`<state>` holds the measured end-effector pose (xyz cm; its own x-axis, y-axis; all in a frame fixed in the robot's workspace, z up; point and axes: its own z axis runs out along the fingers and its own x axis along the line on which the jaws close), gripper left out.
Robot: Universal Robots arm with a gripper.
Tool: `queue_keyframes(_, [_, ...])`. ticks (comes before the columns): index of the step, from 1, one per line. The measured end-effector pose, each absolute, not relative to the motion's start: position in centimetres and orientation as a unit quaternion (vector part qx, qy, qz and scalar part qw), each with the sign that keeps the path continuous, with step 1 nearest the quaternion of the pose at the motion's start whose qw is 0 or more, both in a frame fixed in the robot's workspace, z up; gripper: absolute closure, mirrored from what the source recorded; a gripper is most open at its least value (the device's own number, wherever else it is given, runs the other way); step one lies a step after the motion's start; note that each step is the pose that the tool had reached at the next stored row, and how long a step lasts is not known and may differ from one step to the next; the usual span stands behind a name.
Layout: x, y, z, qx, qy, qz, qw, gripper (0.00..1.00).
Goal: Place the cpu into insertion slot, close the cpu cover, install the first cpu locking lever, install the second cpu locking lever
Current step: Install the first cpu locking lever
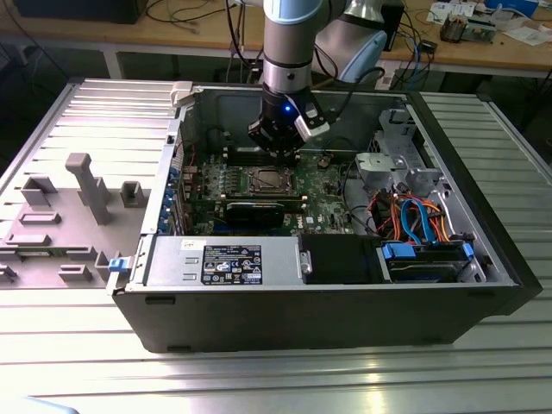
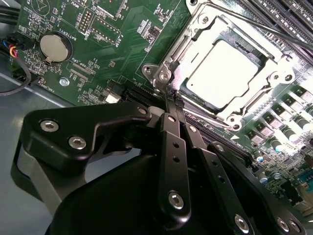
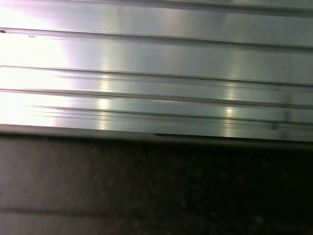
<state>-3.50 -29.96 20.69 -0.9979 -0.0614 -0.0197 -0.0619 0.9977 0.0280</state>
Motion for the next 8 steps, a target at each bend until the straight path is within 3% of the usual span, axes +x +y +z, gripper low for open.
queue_keyframes(8, [-3.50,-29.95,20.76,-0.031,0.999,0.014,0.009,0.89])
